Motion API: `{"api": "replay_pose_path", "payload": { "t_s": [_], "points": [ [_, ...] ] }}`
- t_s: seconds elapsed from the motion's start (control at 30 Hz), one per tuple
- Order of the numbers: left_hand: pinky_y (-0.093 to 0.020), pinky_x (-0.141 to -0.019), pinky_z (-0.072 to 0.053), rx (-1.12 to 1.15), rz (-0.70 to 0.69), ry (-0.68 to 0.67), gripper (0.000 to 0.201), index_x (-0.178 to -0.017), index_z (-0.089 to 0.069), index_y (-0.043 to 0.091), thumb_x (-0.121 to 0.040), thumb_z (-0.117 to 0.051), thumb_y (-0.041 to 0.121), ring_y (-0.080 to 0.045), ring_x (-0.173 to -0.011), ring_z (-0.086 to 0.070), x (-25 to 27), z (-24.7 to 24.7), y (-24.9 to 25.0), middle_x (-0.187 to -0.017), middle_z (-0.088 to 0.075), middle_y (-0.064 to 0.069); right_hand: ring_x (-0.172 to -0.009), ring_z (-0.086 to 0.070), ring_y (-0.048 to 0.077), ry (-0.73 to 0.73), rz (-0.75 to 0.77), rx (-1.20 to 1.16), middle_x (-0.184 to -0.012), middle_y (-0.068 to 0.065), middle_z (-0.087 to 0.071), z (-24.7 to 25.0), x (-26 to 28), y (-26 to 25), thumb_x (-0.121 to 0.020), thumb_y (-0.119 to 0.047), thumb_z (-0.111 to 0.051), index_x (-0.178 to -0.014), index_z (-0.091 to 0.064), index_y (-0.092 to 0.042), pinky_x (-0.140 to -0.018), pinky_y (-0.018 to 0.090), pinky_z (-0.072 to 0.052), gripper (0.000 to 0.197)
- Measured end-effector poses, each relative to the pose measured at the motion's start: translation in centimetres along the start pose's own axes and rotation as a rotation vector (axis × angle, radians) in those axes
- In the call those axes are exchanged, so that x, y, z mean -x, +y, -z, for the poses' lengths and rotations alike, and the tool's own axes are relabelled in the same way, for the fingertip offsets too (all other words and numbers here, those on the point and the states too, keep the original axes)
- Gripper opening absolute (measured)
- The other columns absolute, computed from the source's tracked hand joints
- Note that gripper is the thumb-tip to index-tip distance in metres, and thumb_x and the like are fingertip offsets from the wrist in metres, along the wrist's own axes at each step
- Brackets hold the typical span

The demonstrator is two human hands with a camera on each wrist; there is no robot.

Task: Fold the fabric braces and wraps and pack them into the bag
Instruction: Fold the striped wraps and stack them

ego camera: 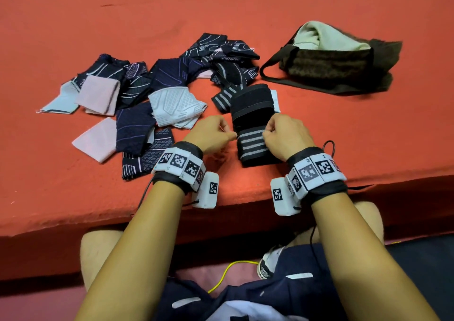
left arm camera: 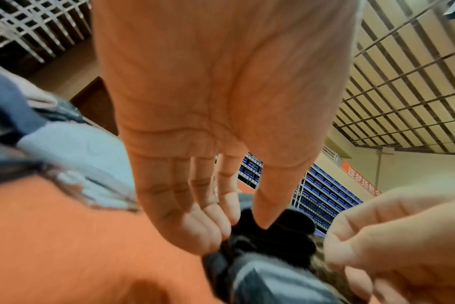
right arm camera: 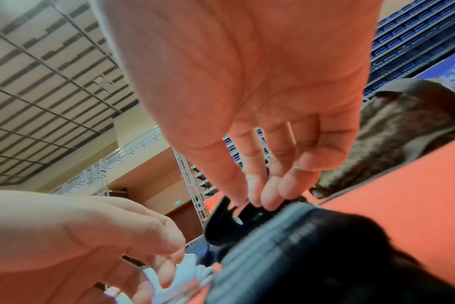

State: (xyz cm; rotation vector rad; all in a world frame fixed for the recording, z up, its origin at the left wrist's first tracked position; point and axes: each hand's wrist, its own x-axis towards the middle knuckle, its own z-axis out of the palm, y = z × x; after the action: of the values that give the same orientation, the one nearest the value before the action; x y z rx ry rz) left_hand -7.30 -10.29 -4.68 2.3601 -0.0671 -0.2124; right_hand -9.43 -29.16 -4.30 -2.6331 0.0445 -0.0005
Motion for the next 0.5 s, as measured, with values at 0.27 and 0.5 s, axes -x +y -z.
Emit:
{"api": "replay_pose_path", "payload": {
  "t_s": [0.27, 0.5],
  "points": [
    [-0.031, -0.067, -0.046, -0.242, -0.058, 0.116, 0.018, -0.094, -0.056, 0.014, -0.087, -0.069, 0.024, -0.024, -0.075, -0.059, -1.9, 5.0, 1.8, -0.091, -0.066, -0.008, -0.096, -0.061, 0.036, -0.008, 0.213, 0.144, -0.106, 0.012, -0.066, 3.4, -2.4, -8.0, -0.085, -0.02, -0.056, -0.1, -0.065, -0.014, -0.073, 0.035, -0.045, 0.019],
    [-0.033, -0.085, -0.045, -0.423, -0.045, 0.113, 0.042, -0.124, -0.059, 0.008, -0.087, -0.071, 0.025, -0.031, -0.113, -0.059, -4.7, 7.8, 1.9, -0.122, -0.064, -0.013, -0.078, -0.054, 0.035, -0.048, 0.264, 0.313, -0.09, 0.015, -0.054, 4.6, -6.5, -12.5, -0.089, -0.016, -0.056, -0.071, -0.045, -0.01, -0.068, 0.036, -0.043, 0.022]
  ]
}}
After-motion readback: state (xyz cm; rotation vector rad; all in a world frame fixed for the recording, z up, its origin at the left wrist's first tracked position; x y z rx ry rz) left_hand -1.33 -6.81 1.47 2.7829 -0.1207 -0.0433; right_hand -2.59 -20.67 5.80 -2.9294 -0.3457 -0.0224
